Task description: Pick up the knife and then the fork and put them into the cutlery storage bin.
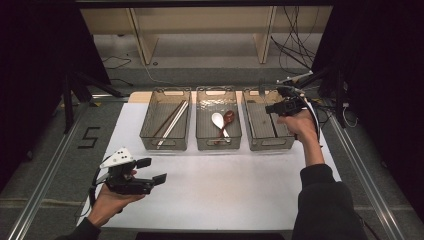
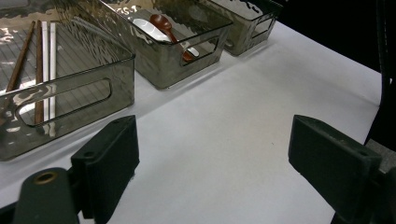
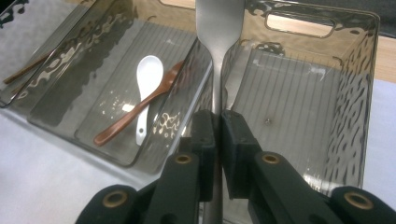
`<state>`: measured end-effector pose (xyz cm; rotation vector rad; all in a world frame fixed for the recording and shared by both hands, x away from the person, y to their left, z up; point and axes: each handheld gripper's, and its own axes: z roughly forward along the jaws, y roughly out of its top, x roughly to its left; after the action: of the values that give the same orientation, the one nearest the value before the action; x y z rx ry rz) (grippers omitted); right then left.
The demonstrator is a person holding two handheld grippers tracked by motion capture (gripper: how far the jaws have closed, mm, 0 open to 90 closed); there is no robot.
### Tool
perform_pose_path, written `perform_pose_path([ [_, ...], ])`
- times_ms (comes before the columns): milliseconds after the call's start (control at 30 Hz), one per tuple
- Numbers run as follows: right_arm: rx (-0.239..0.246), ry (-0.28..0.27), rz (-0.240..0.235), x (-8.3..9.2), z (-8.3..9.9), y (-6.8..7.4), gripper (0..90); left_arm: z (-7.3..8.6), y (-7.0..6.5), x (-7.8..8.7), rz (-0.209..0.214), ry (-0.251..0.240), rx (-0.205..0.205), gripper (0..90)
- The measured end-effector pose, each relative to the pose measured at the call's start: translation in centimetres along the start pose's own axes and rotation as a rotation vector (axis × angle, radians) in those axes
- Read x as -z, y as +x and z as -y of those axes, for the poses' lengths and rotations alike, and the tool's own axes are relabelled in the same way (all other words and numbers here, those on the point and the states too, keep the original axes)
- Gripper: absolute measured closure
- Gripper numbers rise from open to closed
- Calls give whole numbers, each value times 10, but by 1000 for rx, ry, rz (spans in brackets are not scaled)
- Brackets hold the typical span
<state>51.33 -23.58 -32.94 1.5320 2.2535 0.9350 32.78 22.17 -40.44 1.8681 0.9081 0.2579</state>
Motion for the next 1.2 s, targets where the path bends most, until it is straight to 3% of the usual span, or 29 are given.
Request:
perform_pose_path([
  [367,-49,-5,43,-16,-9,-3,848,0,0,0,1,0,1,156],
  [767,-71,10,77,-32,-11,-3,847,0,0,0,2,-1,-1,156],
  [1200,-92,17,85,-46,-11,-2,846,0,0,1,2,-7,3,156],
])
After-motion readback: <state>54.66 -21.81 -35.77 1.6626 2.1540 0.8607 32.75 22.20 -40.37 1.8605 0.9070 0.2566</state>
